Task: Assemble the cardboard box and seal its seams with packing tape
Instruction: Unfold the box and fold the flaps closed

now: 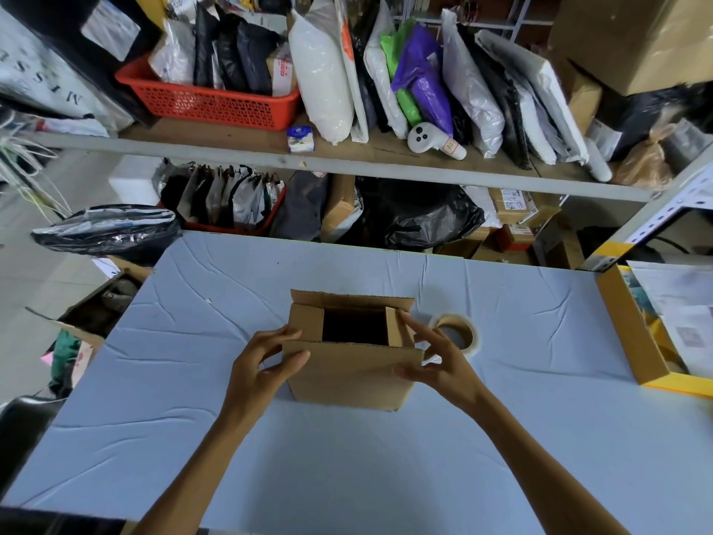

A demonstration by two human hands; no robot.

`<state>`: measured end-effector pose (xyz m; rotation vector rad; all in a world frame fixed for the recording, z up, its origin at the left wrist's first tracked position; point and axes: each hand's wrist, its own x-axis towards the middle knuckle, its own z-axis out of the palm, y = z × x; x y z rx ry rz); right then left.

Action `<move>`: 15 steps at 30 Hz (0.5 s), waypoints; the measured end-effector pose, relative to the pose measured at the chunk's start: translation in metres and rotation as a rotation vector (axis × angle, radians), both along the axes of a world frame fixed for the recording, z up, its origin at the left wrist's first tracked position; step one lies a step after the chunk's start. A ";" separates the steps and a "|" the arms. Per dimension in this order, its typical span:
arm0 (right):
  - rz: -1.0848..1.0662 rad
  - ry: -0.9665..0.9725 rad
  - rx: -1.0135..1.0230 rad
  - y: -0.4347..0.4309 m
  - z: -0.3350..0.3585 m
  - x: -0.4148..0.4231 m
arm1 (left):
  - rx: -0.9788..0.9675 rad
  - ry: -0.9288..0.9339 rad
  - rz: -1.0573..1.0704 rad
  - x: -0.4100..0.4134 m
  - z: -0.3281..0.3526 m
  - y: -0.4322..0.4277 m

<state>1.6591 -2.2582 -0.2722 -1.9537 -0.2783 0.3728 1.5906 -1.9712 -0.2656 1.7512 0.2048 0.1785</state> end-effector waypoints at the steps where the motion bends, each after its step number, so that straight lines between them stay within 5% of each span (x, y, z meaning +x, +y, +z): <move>1: -0.001 -0.002 -0.002 0.000 -0.001 0.000 | 0.005 0.007 0.002 0.000 0.000 0.001; 15: -0.083 -0.002 -0.006 0.009 0.002 -0.001 | 0.059 0.032 0.089 0.005 -0.013 0.004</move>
